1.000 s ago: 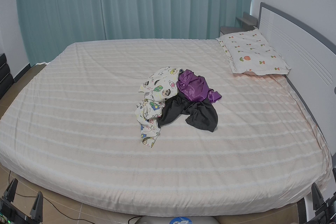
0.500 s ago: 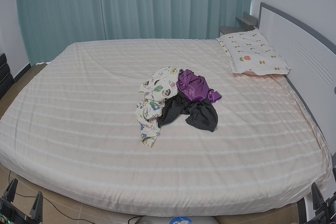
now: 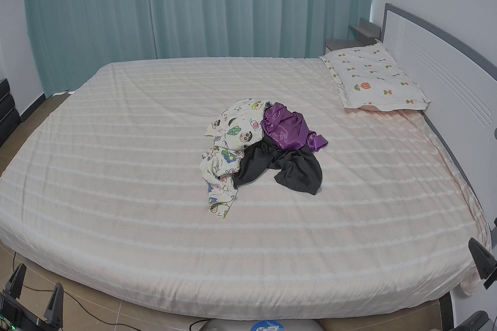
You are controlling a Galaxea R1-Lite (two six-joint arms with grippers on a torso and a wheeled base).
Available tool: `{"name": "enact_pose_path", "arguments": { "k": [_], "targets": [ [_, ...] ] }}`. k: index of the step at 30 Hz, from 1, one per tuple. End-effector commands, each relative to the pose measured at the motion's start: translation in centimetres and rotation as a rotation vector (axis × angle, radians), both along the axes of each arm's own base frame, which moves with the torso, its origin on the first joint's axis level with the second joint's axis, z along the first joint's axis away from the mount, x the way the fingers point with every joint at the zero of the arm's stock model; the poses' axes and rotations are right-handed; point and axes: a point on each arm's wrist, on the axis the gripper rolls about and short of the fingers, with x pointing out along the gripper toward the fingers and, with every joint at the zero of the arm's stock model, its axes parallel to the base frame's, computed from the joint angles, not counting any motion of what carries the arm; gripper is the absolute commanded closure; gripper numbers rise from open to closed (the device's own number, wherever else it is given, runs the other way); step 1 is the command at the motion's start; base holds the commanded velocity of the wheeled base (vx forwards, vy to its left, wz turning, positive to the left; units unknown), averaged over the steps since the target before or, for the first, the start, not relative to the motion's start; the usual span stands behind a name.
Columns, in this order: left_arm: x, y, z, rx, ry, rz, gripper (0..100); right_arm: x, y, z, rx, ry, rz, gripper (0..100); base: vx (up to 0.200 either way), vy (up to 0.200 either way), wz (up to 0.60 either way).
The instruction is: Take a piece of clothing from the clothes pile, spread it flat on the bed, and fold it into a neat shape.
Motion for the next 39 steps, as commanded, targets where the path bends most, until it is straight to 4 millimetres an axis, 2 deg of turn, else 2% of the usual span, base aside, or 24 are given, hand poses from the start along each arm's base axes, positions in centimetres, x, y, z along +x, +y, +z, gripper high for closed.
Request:
{"name": "enact_pose_path", "arguments": {
  "k": [1,2,3,4,5,6,7,8,9,10,11,13,16,29,36,38,39],
  "targets": [
    [0.0,0.0,-0.5,0.0,-0.002,0.001,0,14.0,3.6,-2.1,0.098,0.403,0.187,0,0.0,0.0,0.0],
    [0.0,0.0,-0.5,-0.001,-0.002,0.001,0,14.7,3.9,-2.2,0.101,0.405,0.19,0,0.0,0.0,0.0],
    [0.0,0.0,-0.5,-0.001,-0.002,0.001,0,17.1,4.6,-2.9,0.114,0.408,0.191,0,0.0,0.0,0.0],
    [0.0,0.0,-0.5,-0.001,-0.002,0.001,0,18.3,5.0,-3.2,0.123,0.405,0.186,0,0.0,0.0,0.0],
    [0.0,0.0,-0.5,-0.001,-0.002,0.0,0,18.5,5.1,-3.3,0.124,0.407,0.185,0,0.0,0.0,0.0],
    [0.0,0.0,-0.5,-0.003,-0.002,0.0,0,21.0,5.9,-4.2,0.139,0.41,0.177,0,0.0,0.0,0.0],
    [0.0,0.0,-0.5,-0.003,-0.002,0.0,0,21.4,6.0,-4.3,0.142,0.411,0.176,0,0.0,0.0,0.0],
    [0.0,0.0,-0.5,-0.003,-0.002,0.0,0,23.5,6.8,-5.2,0.153,0.417,0.167,0,0.0,0.0,0.0],
    [0.0,0.0,-0.5,-0.003,-0.002,0.0,0,23.5,6.8,-5.2,0.153,0.417,0.167,0,0.0,0.0,0.0],
    [0.0,0.0,-0.5,-0.003,-0.002,0.001,0,26.1,7.7,-6.4,0.176,0.427,0.142,0,0.0,0.0,0.0],
    [0.0,0.0,-0.5,-0.003,-0.002,0.001,0,26.1,7.7,-6.4,0.176,0.427,0.142,0,0.0,0.0,0.0],
    [0.0,0.0,-0.5,-0.001,-0.002,0.001,0,29.0,9.2,-7.7,0.215,0.441,0.11,0,0.0,0.0,0.0],
    [0.0,0.0,-0.5,-0.001,-0.002,0.001,0,31.2,10.3,-8.9,0.261,0.446,0.072,0,0.0,0.0,0.0],
    [0.0,0.0,-0.5,-0.001,-0.002,0.001,0,39.0,12.9,-14.1,0.327,0.412,-0.061,0,0.0,0.0,0.0],
    [0.0,0.0,-0.5,-0.001,-0.002,0.0,0,41.8,14.4,-16.7,0.333,0.382,-0.081,0,0.0,0.0,0.0],
    [0.0,0.0,-0.5,-0.001,-0.002,0.001,0,41.9,14.4,-16.8,0.333,0.38,-0.082,0,0.0,0.0,0.0],
    [0.0,0.0,-0.5,-0.003,-0.002,0.0,0,42.5,14.9,-17.7,0.328,0.379,-0.086,0,0.0,0.0,0.0]
  ]
}}
